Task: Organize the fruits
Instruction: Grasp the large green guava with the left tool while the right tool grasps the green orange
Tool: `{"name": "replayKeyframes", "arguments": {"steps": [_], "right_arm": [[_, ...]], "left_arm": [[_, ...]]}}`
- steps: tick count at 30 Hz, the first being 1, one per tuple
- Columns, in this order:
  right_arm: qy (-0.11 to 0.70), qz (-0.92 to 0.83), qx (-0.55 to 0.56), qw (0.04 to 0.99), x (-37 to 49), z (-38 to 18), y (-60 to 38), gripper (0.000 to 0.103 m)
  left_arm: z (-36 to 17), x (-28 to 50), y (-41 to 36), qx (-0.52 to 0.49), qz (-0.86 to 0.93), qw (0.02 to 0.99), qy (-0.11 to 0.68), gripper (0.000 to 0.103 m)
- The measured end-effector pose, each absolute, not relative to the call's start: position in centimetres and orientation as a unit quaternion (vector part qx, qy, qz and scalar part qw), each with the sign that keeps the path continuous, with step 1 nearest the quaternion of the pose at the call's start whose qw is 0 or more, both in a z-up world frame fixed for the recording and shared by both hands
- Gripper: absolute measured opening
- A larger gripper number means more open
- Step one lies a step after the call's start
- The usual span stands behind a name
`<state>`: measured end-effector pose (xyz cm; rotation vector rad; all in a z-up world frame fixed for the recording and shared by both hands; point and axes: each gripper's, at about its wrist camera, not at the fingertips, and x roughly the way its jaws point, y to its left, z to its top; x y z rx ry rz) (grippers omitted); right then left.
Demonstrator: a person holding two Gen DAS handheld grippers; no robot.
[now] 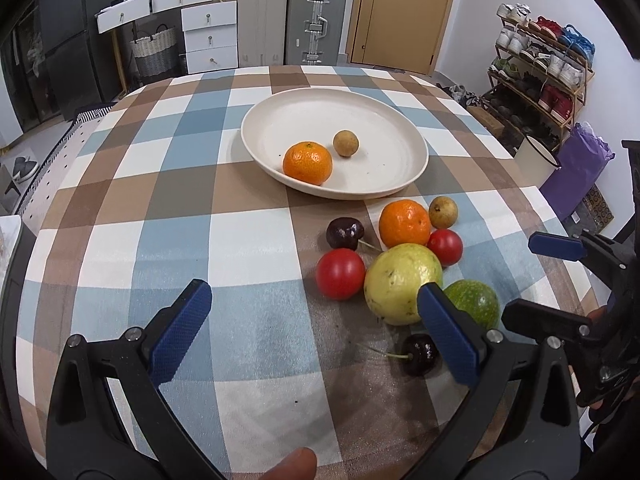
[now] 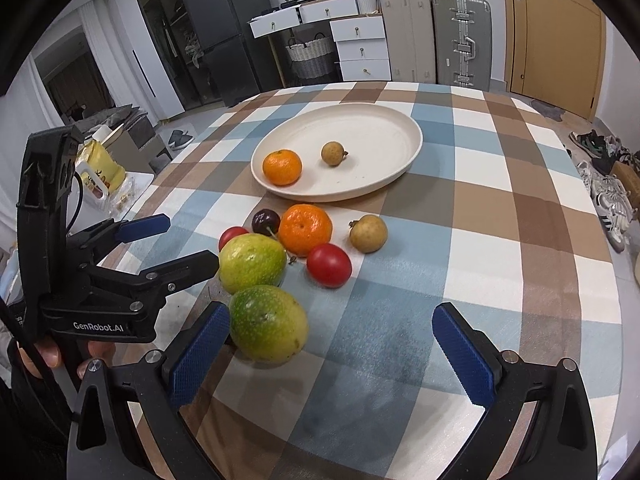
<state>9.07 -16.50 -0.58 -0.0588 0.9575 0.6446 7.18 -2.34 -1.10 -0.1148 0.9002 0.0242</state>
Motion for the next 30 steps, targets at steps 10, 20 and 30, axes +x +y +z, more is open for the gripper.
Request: {"name": "replayKeyframes", "arguments": {"steps": [10, 20, 30], "right_arm": [[0.465, 0.313, -0.039, 0.827, 9.0, -2.0, -15.3, 0.103], [0.48, 0.315, -0.034, 0.818, 9.4, -3.4, -14.6, 0.103], [0.478, 0.291, -0.037, 0.828, 10.0, -4.0, -15.2, 0.102]], "left_arm": [[-1.6, 7.1, -2.0, -0.058, 0.016, 0.896, 0.44, 0.103], [-1.8, 7.3, -2.1, -0.057, 0.017, 0.894, 0.443, 0.103], [-2.0, 7.3, -2.0, -0.059, 0.016, 0.894, 0.444, 0.103]]}}
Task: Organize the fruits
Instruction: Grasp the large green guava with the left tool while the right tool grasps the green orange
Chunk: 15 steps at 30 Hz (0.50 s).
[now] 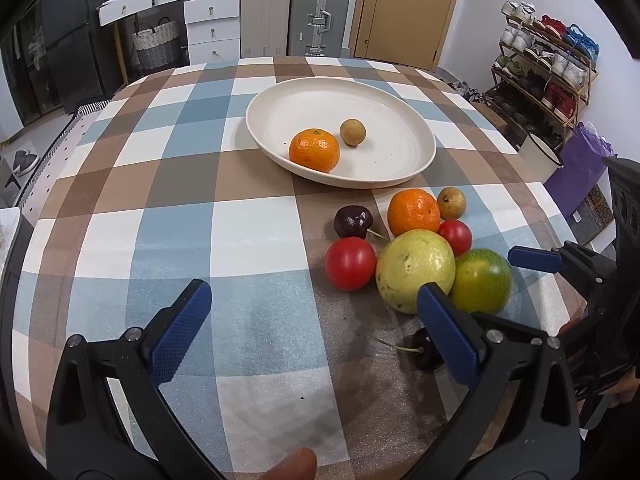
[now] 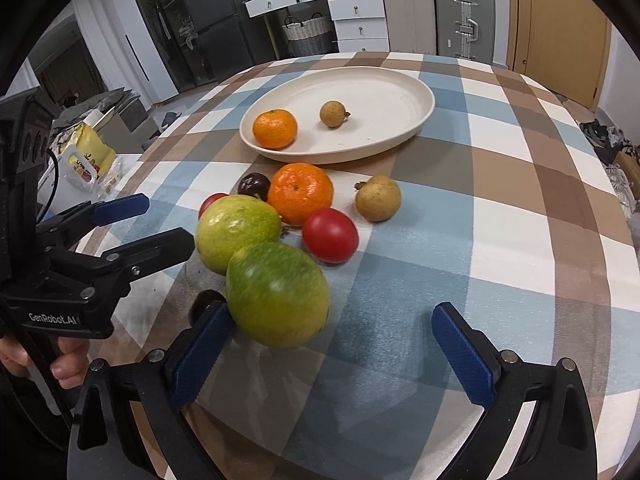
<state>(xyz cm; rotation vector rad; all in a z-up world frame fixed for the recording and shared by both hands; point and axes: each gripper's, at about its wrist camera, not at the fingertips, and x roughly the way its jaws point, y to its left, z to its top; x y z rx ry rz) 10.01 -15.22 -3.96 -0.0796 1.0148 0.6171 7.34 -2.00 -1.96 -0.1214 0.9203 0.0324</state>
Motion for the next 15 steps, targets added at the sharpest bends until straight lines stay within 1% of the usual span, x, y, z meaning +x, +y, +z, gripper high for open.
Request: {"name": "replayKeyframes", "arguments": {"steps": [8, 10, 12, 13, 15], "right_arm": [[0.469, 0.295, -0.031, 0.832, 10.42, -3.97, -15.46, 0.097], [0.467, 0.299, -0.031, 0.832, 10.41, -3.98, -15.29, 0.094], [0.464, 0.305, -0.027, 0.831, 10.43, -3.97, -15.1, 0.087], [0.463, 0.306, -0.028, 0.832, 10.36, -3.95, -14.99, 0.087], [0.46, 0.314, -0.025, 0.83, 10.3, -3.91, -14.88, 0.08]], "left_arm": [[-2.06, 7.5, -2.28, -0.058, 0.012, 0.893, 0.446, 0.103], [-2.08, 7.54, -2.3, -0.058, 0.012, 0.893, 0.446, 0.103], [-2.09, 7.54, -2.26, -0.059, 0.011, 0.893, 0.445, 0.103], [-2.1, 7.54, -2.29, -0.059, 0.011, 0.893, 0.446, 0.103], [-2.09, 7.6, -2.34, -0.06, 0.01, 0.893, 0.446, 0.103]]}}
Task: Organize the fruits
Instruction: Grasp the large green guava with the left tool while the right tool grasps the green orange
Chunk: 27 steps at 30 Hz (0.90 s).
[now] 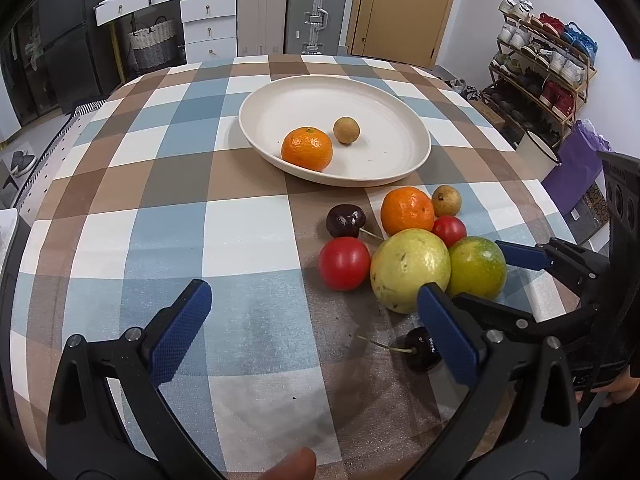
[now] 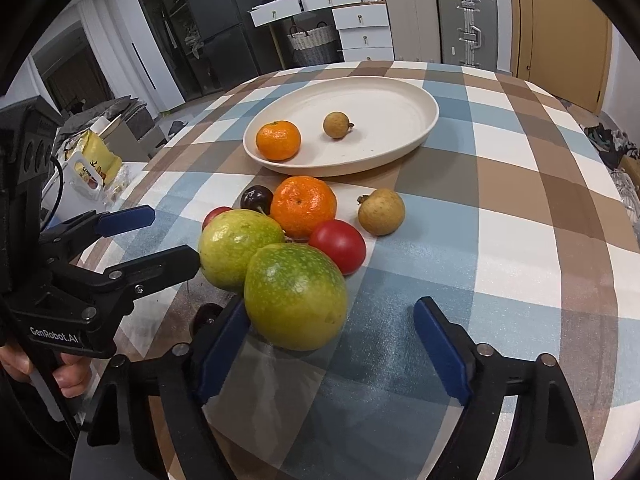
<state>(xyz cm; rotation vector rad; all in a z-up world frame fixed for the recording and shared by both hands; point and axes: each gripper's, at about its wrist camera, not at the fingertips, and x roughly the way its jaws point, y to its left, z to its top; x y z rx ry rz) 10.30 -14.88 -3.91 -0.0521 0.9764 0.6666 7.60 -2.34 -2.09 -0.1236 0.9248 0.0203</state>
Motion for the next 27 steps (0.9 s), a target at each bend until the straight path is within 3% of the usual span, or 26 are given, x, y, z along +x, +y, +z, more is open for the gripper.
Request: {"name": "replayKeyframes", "arguments": {"steps": [10, 23, 27], "right_arm": [[0.456, 0.35, 0.006, 0.818, 9.8, -3.8, -15.1, 0.05], [0.437, 0.337, 0.02, 0.834, 9.1, -2.6, -16.7, 0.05], [0.433, 0.329, 0.028, 0.839, 9.1, -2.3, -17.5, 0.05]], "left_arm": [[-2.1, 7.6, -2.4, -0.062, 0.01, 0.893, 0.446, 0.103], [-1.9, 7.4, -3.1, -0.06, -0.016, 0.896, 0.44, 0.102], [-1.4, 7.4, -4.1, -0.059, -0.059, 0.898, 0.431, 0.086]]}}
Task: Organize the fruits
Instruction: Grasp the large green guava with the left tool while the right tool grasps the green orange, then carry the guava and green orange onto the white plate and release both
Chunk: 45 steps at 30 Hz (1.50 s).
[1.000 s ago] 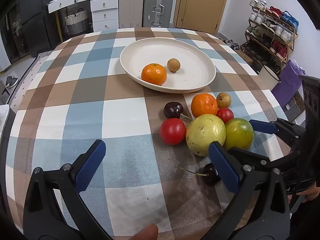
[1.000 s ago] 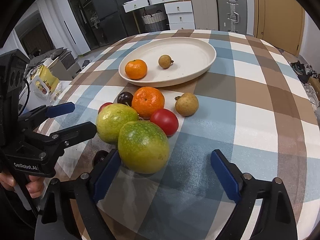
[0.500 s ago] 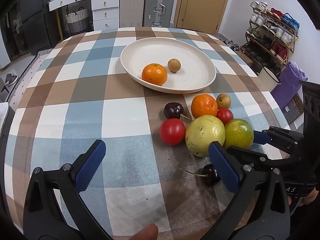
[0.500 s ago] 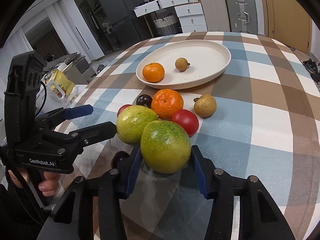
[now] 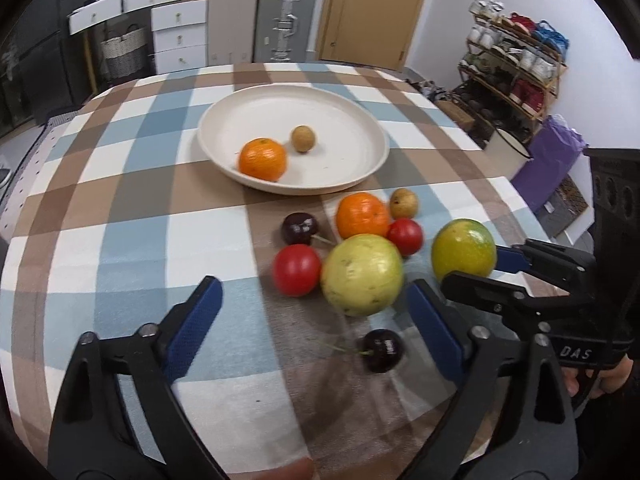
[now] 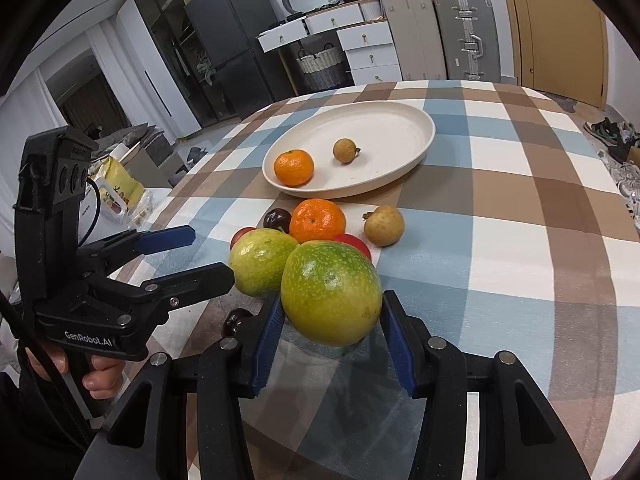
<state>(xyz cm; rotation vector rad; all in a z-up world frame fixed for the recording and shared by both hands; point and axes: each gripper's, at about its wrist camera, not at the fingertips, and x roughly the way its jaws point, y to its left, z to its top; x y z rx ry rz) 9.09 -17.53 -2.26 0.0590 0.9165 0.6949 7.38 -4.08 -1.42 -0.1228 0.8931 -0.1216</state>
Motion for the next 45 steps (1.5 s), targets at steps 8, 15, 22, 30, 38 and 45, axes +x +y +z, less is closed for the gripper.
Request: {"name": "replayKeyframes", "arguments": {"steps": [8, 15, 22, 30, 38, 45], "right_arm": [[0.433, 0.313, 0.04, 0.844, 9.2, -2.4, -19.0, 0.05], [0.434, 0.311, 0.045, 0.845, 9.3, -2.5, -19.3, 0.05], [0.433, 0.31, 0.048, 0.845, 9.3, -2.6, -19.6, 0.05], [0.432, 0.309, 0.053, 0.845, 9.4, -2.7, -20.0, 0.05], [0.433, 0.307, 0.059, 0.845, 9.4, -2.8, -20.3, 0.05], [0.431, 0.306, 0.058, 0.847, 9.4, -2.7, -20.4, 0.05]], "left_arm": [[-1.0, 7.0, -6.7, -0.031, -0.122, 0.9, 0.418, 0.055], [-1.2, 7.5, -7.3, -0.016, -0.121, 0.899, 0.421, 0.053], [-1.9, 8.5, -7.7, 0.007, -0.114, 0.895, 0.431, 0.053], [-2.1, 9.0, -8.8, 0.045, -0.099, 0.897, 0.429, 0.053], [-2.2, 8.9, -9.3, 0.061, -0.095, 0.901, 0.418, 0.048], [-1.4, 8.5, -8.3, 0.017, -0.112, 0.904, 0.411, 0.048]]}}
